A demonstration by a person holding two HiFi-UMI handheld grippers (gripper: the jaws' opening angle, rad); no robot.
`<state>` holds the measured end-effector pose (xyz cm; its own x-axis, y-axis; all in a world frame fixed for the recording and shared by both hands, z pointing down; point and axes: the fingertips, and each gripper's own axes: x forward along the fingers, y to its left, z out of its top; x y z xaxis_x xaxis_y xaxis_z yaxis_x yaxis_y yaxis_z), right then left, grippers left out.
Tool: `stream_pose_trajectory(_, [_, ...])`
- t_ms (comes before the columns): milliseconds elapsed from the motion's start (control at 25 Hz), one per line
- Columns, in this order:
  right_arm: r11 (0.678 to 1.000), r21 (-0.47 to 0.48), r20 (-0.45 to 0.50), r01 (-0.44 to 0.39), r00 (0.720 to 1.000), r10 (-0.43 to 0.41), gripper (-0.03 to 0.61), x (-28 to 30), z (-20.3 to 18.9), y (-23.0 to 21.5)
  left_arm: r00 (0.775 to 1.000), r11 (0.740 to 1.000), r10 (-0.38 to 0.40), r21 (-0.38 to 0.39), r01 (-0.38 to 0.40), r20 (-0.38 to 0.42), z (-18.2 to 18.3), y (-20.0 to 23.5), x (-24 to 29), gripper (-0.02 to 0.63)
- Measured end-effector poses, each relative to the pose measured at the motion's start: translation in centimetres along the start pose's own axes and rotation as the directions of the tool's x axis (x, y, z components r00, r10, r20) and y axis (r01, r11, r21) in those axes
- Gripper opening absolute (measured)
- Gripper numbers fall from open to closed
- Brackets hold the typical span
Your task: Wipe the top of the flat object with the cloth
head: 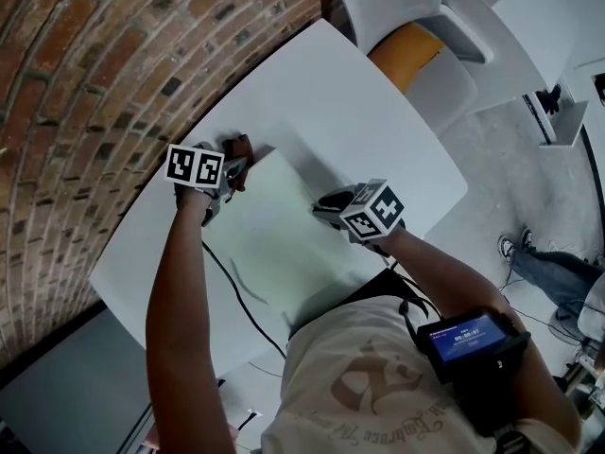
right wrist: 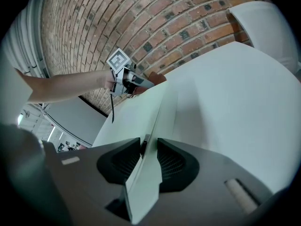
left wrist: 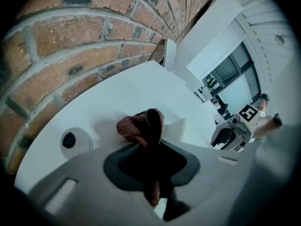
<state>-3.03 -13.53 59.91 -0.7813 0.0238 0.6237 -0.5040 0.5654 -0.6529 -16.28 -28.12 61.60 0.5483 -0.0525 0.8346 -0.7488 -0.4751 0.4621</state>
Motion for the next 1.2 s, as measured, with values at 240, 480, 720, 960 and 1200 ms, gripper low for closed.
stream_pose_trajectory(240, [1.0, 0.011, 0.019, 0.014, 1.0, -0.014, 0.123, -0.1, 0.2, -0.2, 0.998, 0.997, 0.057, -0.046, -0.056, 0.012, -3.2, 2.4, -2.6, 0.075])
stream_pose_trajectory(480, [1.0, 0.002, 0.009, 0.019, 1.0, -0.019, 0.123, 0.1, 0.1, -0.1, 0.993, 0.99, 0.114, -0.089, -0.111, 0.038, -6.0, 4.2, -5.5, 0.075])
stream_pose_trajectory(720, [0.999, -0.013, -0.003, 0.029, 1.0, -0.029, 0.123, 0.3, 0.1, 0.0, 0.979, 0.977, 0.191, -0.11, -0.184, 0.063, -8.3, 5.7, -7.5, 0.075])
stream_pose_trajectory(960, [0.999, -0.024, -0.013, 0.034, 0.999, -0.034, 0.123, 0.3, 0.1, 0.0, 0.949, 0.939, 0.311, -0.173, -0.298, 0.049, -11.3, 7.8, -9.9, 0.075])
stream_pose_trajectory(1200, [0.999, -0.028, -0.006, 0.027, 1.0, -0.027, 0.123, 0.2, 0.1, 0.1, 0.912, 0.909, 0.387, -0.218, -0.354, 0.134, -11.1, 6.5, -13.0, 0.075])
